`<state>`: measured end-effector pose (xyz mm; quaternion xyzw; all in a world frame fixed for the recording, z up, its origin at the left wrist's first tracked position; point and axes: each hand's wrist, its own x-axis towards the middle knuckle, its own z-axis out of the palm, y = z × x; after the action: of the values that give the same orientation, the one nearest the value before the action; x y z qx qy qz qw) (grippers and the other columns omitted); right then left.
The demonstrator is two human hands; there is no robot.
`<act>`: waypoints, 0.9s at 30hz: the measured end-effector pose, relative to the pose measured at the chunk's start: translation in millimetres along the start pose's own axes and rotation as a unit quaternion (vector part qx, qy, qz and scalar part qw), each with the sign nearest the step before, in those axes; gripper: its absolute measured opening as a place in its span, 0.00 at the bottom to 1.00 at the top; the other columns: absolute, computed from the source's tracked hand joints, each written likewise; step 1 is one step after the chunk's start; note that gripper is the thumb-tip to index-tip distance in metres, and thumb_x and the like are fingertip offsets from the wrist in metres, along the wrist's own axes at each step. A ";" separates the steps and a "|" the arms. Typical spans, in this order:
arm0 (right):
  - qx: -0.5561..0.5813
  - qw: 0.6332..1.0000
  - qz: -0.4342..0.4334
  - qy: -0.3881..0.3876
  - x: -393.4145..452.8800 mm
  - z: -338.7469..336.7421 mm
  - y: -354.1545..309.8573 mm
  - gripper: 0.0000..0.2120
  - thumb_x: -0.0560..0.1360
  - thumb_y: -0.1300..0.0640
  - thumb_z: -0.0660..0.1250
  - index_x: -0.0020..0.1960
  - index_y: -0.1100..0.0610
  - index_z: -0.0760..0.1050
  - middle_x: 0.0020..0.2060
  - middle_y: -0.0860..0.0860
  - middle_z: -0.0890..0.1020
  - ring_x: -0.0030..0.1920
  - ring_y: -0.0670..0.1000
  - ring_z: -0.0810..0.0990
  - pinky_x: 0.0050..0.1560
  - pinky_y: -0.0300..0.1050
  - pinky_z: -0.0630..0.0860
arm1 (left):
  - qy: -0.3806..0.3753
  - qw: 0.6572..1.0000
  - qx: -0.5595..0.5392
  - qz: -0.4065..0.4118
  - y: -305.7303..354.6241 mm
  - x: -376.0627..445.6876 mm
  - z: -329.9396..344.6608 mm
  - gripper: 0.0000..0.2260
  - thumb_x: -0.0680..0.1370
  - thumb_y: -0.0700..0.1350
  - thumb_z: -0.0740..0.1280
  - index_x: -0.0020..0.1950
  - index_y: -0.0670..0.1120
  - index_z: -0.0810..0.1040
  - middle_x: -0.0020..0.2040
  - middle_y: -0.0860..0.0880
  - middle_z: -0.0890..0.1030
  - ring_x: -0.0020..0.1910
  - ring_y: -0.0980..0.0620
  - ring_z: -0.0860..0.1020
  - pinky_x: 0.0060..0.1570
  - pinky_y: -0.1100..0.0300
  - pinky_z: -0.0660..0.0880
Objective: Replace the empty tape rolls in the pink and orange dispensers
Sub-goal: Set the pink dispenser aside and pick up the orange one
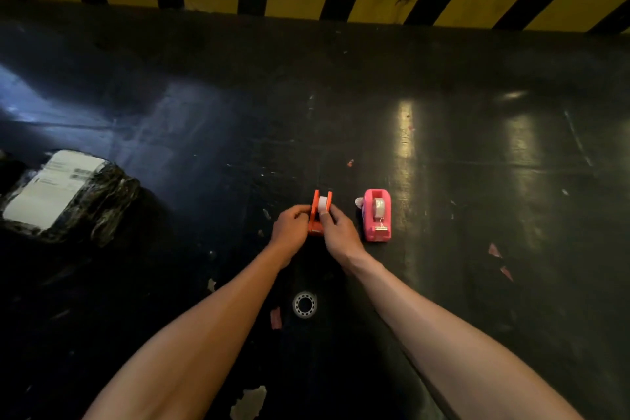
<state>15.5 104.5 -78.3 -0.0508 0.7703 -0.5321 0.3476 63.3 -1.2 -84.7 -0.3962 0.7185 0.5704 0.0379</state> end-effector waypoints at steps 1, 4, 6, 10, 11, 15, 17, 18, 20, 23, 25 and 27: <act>0.032 0.999 0.013 0.012 -1.2 0.0 1.9 0.21 0.83 0.46 0.57 0.72 0.53 0.70 0.61 0.51 0.81 0.61 0.51 0.79 0.63 0.49 0.75 | 0.001 1.000 -0.019 -0.007 -1.3 -3.0 0.5 0.14 0.81 0.42 0.59 0.63 0.49 0.80 0.55 0.46 0.84 0.51 0.52 0.82 0.49 0.57 0.78; 0.090 0.995 0.014 0.049 -8.8 -5.7 11.3 0.11 0.82 0.51 0.61 0.61 0.55 0.75 0.54 0.53 0.83 0.52 0.50 0.82 0.54 0.46 0.79 | 0.000 0.996 -0.082 -0.026 -8.0 -15.3 -1.3 0.09 0.81 0.42 0.61 0.57 0.46 0.79 0.51 0.45 0.85 0.48 0.49 0.84 0.40 0.60 0.75; 0.111 0.993 0.001 0.045 -17.9 -11.2 16.0 0.04 0.81 0.54 0.64 0.54 0.52 0.74 0.52 0.53 0.82 0.52 0.51 0.82 0.52 0.46 0.79 | -0.015 0.992 -0.123 -0.031 -11.9 -24.3 -1.2 0.05 0.81 0.45 0.64 0.54 0.47 0.79 0.50 0.44 0.85 0.47 0.48 0.84 0.44 0.55 0.79; 0.139 0.990 -0.019 0.023 -35.4 -20.4 19.5 0.03 0.79 0.56 0.68 0.52 0.53 0.75 0.51 0.56 0.83 0.52 0.52 0.83 0.54 0.50 0.81 | -0.043 0.981 -0.184 -0.036 -16.8 -35.5 -2.8 0.04 0.79 0.43 0.69 0.52 0.43 0.78 0.50 0.42 0.85 0.47 0.47 0.85 0.51 0.49 0.82; 0.152 0.988 -0.018 0.011 -38.8 -22.6 20.3 0.03 0.79 0.57 0.68 0.52 0.54 0.75 0.51 0.57 0.83 0.52 0.53 0.83 0.53 0.50 0.81 | -0.051 0.977 -0.204 -0.044 -15.5 -39.4 -3.9 0.06 0.79 0.41 0.70 0.53 0.42 0.78 0.50 0.41 0.85 0.47 0.47 0.85 0.48 0.51 0.82; 0.209 0.977 -0.013 -0.027 -47.2 -29.6 27.6 0.09 0.78 0.59 0.68 0.58 0.54 0.76 0.54 0.59 0.84 0.55 0.58 0.84 0.55 0.59 0.81 | -0.081 0.952 -0.283 -0.081 -14.5 -52.2 -5.3 0.09 0.78 0.38 0.69 0.58 0.41 0.76 0.52 0.39 0.83 0.46 0.46 0.84 0.42 0.54 0.82; 0.235 0.972 -0.003 -0.001 -45.9 -31.2 31.7 0.12 0.79 0.62 0.66 0.62 0.56 0.76 0.56 0.61 0.83 0.56 0.61 0.83 0.57 0.62 0.80 | -0.066 0.941 -0.316 -0.102 -16.1 -55.4 -7.6 0.08 0.78 0.39 0.69 0.57 0.43 0.76 0.49 0.42 0.83 0.44 0.47 0.83 0.39 0.54 0.81; 0.240 0.971 0.008 0.018 -44.7 -33.6 34.2 0.13 0.80 0.62 0.66 0.63 0.57 0.76 0.56 0.60 0.83 0.55 0.60 0.83 0.55 0.61 0.81 | -0.049 0.940 -0.319 -0.107 -18.3 -55.9 -9.9 0.07 0.78 0.40 0.70 0.55 0.44 0.76 0.49 0.43 0.83 0.45 0.48 0.83 0.37 0.54 0.81; 0.246 0.969 0.026 0.028 -43.6 -40.2 38.5 0.14 0.79 0.61 0.67 0.64 0.55 0.76 0.56 0.57 0.83 0.53 0.56 0.84 0.51 0.56 0.82 | 0.010 0.970 -0.230 -0.082 -26.9 -53.3 -16.8 0.07 0.77 0.41 0.72 0.53 0.46 0.77 0.52 0.43 0.83 0.48 0.47 0.83 0.37 0.54 0.81; 0.241 0.970 0.043 -0.005 -46.4 -48.8 43.0 0.12 0.78 0.58 0.69 0.60 0.49 0.79 0.59 0.57 0.82 0.57 0.56 0.83 0.56 0.59 0.81 | 0.087 0.995 0.037 0.008 -45.1 -48.7 -30.8 0.10 0.74 0.45 0.75 0.51 0.50 0.77 0.50 0.47 0.82 0.47 0.48 0.83 0.38 0.52 0.82; 0.238 0.970 0.052 -0.018 -49.7 -49.1 43.4 0.11 0.78 0.58 0.70 0.59 0.47 0.79 0.60 0.56 0.82 0.58 0.56 0.82 0.56 0.58 0.82 | 0.105 0.981 0.158 0.035 -53.0 -46.3 -37.8 0.11 0.72 0.47 0.76 0.49 0.52 0.77 0.51 0.47 0.82 0.47 0.48 0.82 0.46 0.49 0.81; 0.239 0.970 0.050 -0.024 -52.4 -47.6 44.3 0.12 0.77 0.57 0.71 0.60 0.48 0.79 0.61 0.57 0.81 0.58 0.57 0.82 0.53 0.56 0.83 | 0.111 0.970 0.215 0.036 -54.4 -44.7 -40.9 0.12 0.72 0.49 0.76 0.52 0.52 0.77 0.55 0.45 0.80 0.52 0.47 0.80 0.53 0.51 0.79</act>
<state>39.8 184.3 -81.8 0.0594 0.6141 -0.6811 0.3943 143.4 -14.4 -90.9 -0.4135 0.8375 0.3564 0.0218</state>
